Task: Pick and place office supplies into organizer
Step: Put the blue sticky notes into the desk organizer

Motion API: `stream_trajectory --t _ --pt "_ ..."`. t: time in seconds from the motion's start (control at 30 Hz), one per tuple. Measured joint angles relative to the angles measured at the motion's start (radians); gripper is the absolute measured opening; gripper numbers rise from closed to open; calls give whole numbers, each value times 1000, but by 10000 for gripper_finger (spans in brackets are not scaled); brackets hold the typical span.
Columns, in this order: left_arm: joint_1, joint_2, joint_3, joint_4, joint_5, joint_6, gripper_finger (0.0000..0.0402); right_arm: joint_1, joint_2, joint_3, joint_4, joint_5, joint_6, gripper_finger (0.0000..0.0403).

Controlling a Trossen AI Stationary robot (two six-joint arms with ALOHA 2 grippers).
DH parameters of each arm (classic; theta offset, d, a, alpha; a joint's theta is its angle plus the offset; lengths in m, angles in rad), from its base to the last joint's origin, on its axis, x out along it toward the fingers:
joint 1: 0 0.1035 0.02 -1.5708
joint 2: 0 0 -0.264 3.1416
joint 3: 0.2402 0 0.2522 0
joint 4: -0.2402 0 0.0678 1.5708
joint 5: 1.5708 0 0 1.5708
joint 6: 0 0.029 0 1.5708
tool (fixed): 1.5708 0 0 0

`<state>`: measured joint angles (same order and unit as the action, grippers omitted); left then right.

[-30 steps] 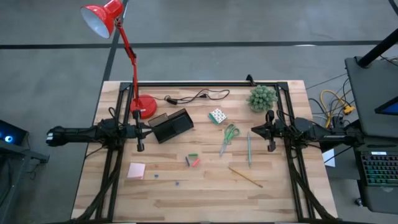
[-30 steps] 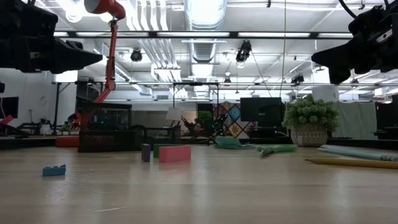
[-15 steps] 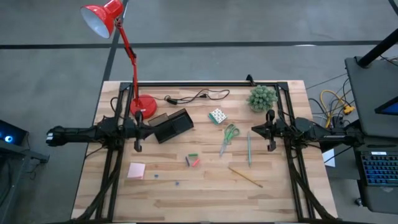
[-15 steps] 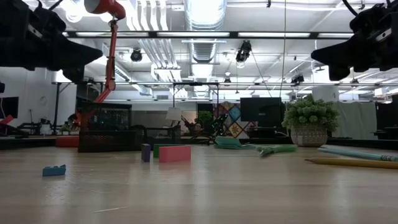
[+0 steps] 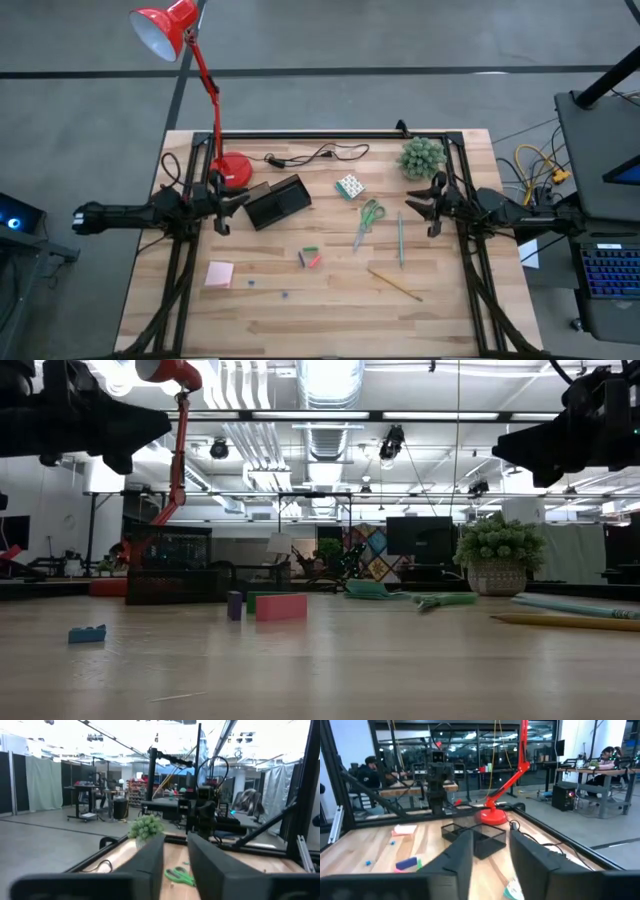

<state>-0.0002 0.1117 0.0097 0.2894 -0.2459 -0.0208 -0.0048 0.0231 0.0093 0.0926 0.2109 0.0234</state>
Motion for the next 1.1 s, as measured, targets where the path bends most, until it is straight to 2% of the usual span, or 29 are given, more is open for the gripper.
stream_trajectory --t 0.17,0.27,0.33,0.5,0.63,0.73,0.9,1.0,1.1 --pt "0 39 5 80 -2 -17 170 0 4 0 59 1 33 176" --pt "0 77 45 91 1 -26 192 0 26 0 134 0 41 188" --pt "0 107 74 96 1 -20 196 0 53 0 178 19 13 189" --pt "0 196 118 93 1 41 196 0 147 0 259 164 -16 188" --pt "0 257 132 99 1 83 196 0 240 0 327 168 -31 190" --pt "0 290 129 176 1 158 196 0 326 10 415 168 -28 189" --pt "0 334 127 298 2 219 196 0 495 146 349 211 -59 188" --pt "0 349 129 315 2 221 196 0 607 250 227 231 -49 187" --pt "0 356 130 320 2 225 196 0 718 357 95 267 34 187"
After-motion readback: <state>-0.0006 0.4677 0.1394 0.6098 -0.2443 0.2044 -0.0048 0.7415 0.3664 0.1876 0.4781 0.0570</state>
